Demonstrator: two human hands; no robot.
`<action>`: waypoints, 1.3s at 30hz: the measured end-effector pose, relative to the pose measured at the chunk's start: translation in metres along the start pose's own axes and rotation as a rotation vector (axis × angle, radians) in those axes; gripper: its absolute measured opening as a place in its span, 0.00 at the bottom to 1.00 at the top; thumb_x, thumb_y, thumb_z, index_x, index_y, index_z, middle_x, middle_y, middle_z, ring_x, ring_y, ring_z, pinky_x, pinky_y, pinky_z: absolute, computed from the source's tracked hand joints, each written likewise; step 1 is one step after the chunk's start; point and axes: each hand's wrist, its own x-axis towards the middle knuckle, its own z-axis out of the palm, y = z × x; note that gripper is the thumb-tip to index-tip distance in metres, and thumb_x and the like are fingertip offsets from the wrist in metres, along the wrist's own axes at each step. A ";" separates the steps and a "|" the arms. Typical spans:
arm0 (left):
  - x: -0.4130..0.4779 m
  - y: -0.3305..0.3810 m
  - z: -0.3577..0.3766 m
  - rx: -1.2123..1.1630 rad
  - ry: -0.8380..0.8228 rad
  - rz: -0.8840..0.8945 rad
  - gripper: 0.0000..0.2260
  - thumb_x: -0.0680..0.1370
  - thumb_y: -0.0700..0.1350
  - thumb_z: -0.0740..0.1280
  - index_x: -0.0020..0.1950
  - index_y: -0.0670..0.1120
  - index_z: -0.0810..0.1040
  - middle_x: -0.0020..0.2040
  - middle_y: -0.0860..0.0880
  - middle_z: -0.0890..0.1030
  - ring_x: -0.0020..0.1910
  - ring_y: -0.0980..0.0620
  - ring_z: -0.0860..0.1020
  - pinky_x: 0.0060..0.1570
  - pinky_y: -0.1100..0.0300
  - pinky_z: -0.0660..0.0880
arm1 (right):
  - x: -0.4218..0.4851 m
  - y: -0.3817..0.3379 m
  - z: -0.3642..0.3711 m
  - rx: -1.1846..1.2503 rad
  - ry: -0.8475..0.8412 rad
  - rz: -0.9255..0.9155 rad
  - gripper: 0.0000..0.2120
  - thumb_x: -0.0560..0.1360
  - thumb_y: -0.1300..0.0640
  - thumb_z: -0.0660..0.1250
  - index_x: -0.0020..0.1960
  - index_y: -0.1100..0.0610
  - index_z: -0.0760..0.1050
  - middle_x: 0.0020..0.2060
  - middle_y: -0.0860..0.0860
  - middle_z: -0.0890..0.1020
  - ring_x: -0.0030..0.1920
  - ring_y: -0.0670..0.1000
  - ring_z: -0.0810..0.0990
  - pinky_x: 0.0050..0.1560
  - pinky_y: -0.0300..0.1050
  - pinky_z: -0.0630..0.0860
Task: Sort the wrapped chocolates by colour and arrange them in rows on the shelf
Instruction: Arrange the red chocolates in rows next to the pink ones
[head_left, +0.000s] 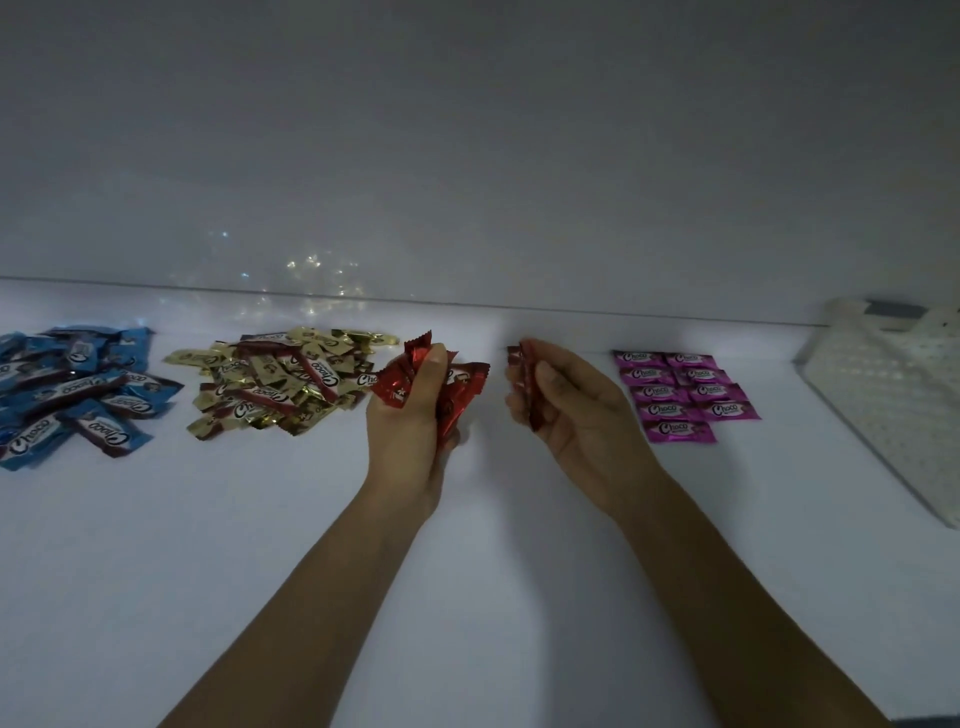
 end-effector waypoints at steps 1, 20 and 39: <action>-0.001 0.000 0.001 0.013 -0.015 0.004 0.08 0.79 0.44 0.65 0.40 0.47 0.76 0.27 0.54 0.77 0.20 0.59 0.69 0.18 0.67 0.63 | 0.000 -0.001 -0.001 0.040 0.001 0.000 0.18 0.69 0.61 0.66 0.58 0.62 0.75 0.44 0.55 0.84 0.43 0.52 0.83 0.44 0.42 0.79; 0.001 0.004 -0.006 -0.107 -0.118 -0.113 0.07 0.80 0.47 0.62 0.49 0.46 0.77 0.43 0.46 0.81 0.39 0.50 0.80 0.25 0.64 0.73 | -0.001 0.036 0.011 -1.151 -0.021 -0.808 0.13 0.76 0.57 0.64 0.59 0.57 0.80 0.59 0.50 0.79 0.59 0.48 0.76 0.58 0.50 0.74; 0.006 -0.006 -0.010 0.027 -0.111 -0.106 0.06 0.73 0.37 0.70 0.48 0.46 0.81 0.44 0.43 0.81 0.48 0.42 0.78 0.51 0.44 0.73 | -0.001 0.019 0.013 -0.707 0.114 -0.235 0.19 0.71 0.52 0.66 0.61 0.53 0.77 0.55 0.49 0.80 0.55 0.42 0.78 0.52 0.33 0.74</action>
